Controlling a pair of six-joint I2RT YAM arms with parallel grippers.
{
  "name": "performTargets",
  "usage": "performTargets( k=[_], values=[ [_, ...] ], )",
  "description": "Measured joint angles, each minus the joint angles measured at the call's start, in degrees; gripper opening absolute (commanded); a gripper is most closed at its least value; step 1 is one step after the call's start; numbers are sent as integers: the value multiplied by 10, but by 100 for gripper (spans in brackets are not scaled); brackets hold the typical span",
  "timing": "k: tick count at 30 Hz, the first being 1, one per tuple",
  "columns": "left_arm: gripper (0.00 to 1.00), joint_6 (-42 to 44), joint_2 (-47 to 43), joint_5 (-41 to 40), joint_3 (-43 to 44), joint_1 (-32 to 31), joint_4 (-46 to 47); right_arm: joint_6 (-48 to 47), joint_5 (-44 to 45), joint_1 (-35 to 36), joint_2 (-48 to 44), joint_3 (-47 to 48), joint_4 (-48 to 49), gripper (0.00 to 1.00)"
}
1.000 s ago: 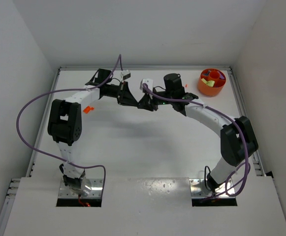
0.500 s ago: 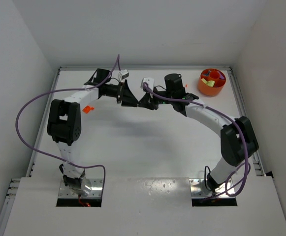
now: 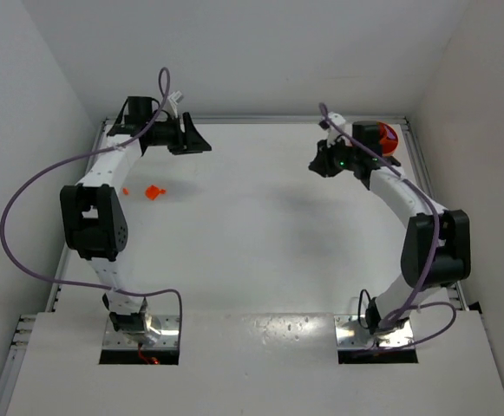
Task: Sort the legos into containers by color
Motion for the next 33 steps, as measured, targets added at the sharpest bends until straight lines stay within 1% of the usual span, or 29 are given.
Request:
performTargets(
  k=[5, 8, 14, 24, 33],
  values=[
    [56, 50, -9, -90, 43, -33, -21, 19, 53, -90, 16, 54, -56, 12],
    [56, 64, -9, -118, 50, -46, -30, 19, 77, -121, 31, 90, -78, 12],
    [56, 66, -9, -132, 49, -51, -51, 17, 100, -163, 66, 143, -114, 12],
    [56, 66, -9, -137, 49, -51, -55, 9, 125, -219, 160, 271, -165, 12],
    [56, 66, -5, -137, 49, -51, -54, 5, 136, -238, 211, 315, -190, 11]
  ],
)
